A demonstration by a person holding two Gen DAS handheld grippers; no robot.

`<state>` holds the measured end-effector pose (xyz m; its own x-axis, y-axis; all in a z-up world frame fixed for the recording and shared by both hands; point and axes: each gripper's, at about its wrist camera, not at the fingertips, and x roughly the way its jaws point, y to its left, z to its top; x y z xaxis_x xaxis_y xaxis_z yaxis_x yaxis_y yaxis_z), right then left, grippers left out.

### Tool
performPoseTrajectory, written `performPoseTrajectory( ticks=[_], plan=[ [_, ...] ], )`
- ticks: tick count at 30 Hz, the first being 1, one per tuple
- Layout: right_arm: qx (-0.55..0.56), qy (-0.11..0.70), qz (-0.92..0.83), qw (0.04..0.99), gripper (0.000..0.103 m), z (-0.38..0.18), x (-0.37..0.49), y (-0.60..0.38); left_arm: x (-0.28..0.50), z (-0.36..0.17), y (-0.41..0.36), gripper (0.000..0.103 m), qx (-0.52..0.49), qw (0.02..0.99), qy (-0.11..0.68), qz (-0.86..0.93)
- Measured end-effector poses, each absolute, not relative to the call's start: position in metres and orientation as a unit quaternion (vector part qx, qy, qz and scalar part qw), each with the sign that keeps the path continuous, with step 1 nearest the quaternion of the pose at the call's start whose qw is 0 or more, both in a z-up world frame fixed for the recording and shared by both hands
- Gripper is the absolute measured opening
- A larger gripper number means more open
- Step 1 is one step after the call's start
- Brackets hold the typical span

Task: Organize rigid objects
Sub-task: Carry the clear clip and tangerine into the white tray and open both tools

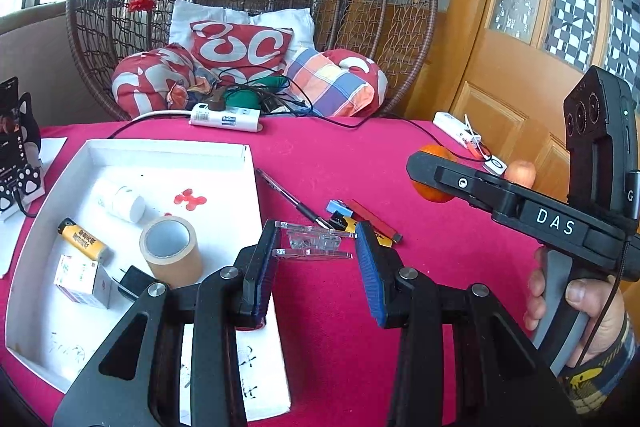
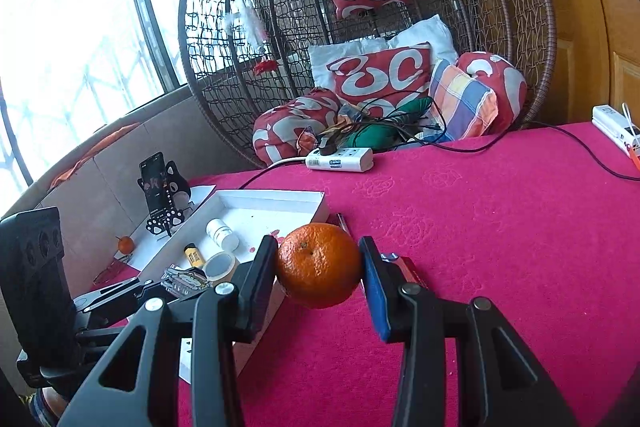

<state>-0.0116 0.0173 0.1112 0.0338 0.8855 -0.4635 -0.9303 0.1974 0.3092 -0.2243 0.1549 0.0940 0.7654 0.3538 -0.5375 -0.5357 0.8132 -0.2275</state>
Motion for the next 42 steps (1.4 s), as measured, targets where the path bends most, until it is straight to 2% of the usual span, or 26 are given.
performPoseTrajectory(
  ticks=[30, 42],
  plan=[
    [-0.092, 0.301, 0.663, 0.680, 0.041, 0.098, -0.065, 0.064, -0.291, 0.079, 0.207, 0.038, -0.246, 0.896, 0.204, 0.307],
    [-0.147, 0.288, 0.685, 0.652, 0.041, 0.089, -0.106, 0.118, -0.335, 0.062, 0.244, 0.038, -0.243, 0.855, 0.207, 0.408]
  ],
)
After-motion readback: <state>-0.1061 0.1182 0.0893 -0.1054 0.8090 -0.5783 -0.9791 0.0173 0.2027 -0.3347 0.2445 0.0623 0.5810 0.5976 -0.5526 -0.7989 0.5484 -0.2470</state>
